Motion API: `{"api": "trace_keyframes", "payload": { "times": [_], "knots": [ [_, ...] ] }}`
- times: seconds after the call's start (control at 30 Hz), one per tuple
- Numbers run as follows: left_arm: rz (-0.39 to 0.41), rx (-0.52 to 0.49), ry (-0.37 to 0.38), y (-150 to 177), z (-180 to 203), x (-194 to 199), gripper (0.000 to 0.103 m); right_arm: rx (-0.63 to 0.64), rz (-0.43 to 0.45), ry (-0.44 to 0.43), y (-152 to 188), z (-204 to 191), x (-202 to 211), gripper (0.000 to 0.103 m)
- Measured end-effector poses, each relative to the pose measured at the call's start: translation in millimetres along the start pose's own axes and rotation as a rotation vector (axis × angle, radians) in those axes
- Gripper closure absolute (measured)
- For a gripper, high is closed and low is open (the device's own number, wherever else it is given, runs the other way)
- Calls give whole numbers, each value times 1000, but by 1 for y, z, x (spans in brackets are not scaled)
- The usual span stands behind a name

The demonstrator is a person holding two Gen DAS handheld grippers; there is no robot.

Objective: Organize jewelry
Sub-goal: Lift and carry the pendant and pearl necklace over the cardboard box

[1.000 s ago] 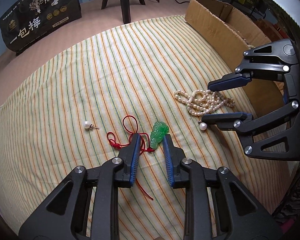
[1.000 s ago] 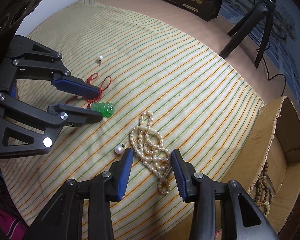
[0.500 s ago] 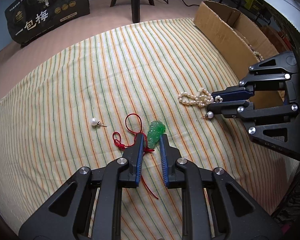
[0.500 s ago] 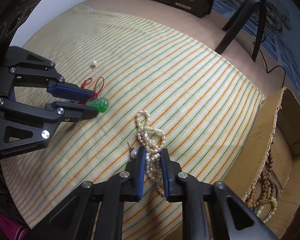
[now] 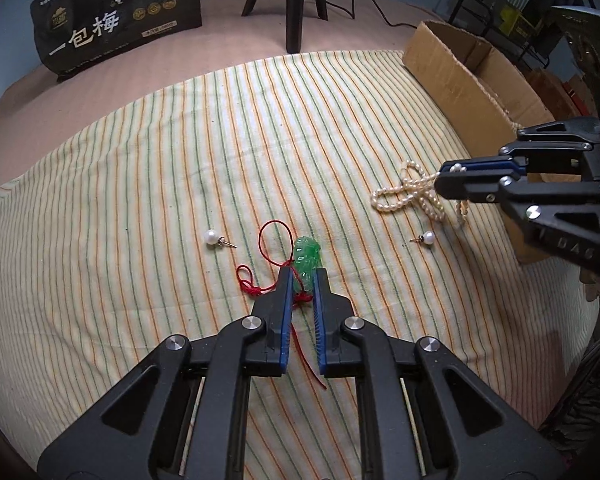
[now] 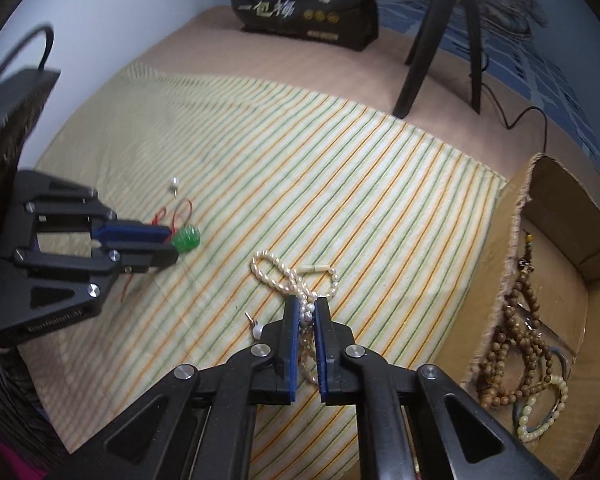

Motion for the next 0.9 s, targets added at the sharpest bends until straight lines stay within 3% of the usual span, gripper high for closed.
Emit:
{"api": "trace_keyframes", "payload": {
  "times": [0.47,0.9],
  "knots": [
    [103,51,26,-11,2,45,95,-91,207,-55,-21,4,69,100],
    [206,64,62,-29,23,81,95,-121,414,-55,-29,2,150,100]
  ]
}}
Point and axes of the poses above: each gripper's, at about its wrist camera, not at the fingertips, and x roughly against the way its jaws point, z to its right, y to its underside, the point moved 7 cm from there along -x, roughly the way its jaws point, and after that the axes turned 5 degrees about -y, right-handed, at the moved point
